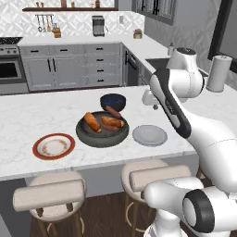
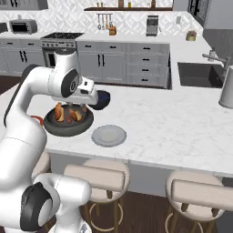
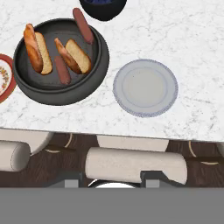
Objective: Place one bun and one sausage from the bowl on each plate.
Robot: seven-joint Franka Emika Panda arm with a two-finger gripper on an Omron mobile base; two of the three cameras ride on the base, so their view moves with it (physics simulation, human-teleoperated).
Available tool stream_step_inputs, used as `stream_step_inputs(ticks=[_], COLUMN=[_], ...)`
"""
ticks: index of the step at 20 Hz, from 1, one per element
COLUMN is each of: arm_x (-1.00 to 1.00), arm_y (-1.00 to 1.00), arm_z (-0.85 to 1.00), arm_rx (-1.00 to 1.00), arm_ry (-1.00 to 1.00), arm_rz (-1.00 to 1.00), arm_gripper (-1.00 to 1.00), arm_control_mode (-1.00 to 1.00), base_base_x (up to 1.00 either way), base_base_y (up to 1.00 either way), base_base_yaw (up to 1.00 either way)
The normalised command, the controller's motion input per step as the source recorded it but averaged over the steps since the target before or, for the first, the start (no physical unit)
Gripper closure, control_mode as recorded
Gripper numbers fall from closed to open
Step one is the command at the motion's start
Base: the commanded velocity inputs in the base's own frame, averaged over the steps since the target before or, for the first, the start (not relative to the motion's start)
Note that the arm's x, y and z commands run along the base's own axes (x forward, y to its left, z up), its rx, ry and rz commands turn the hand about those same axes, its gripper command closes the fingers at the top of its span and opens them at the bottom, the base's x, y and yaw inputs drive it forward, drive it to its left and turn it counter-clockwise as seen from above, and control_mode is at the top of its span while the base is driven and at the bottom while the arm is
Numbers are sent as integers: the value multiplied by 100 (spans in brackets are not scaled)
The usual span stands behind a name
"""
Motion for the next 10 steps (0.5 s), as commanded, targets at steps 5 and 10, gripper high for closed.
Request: stream_step_inputs(ticks=[5, 10], arm_x=[0, 0], arm_y=[0, 0], arm_z=[0, 0], arm_rx=[0, 0], arm_ry=[0, 0], arm_rz=[0, 0], arm_gripper=[-100, -100], arm_control_mode=[100, 100], base_base_x=[0, 1], base_base_y=[26, 67], base_base_yaw=[-2, -7])
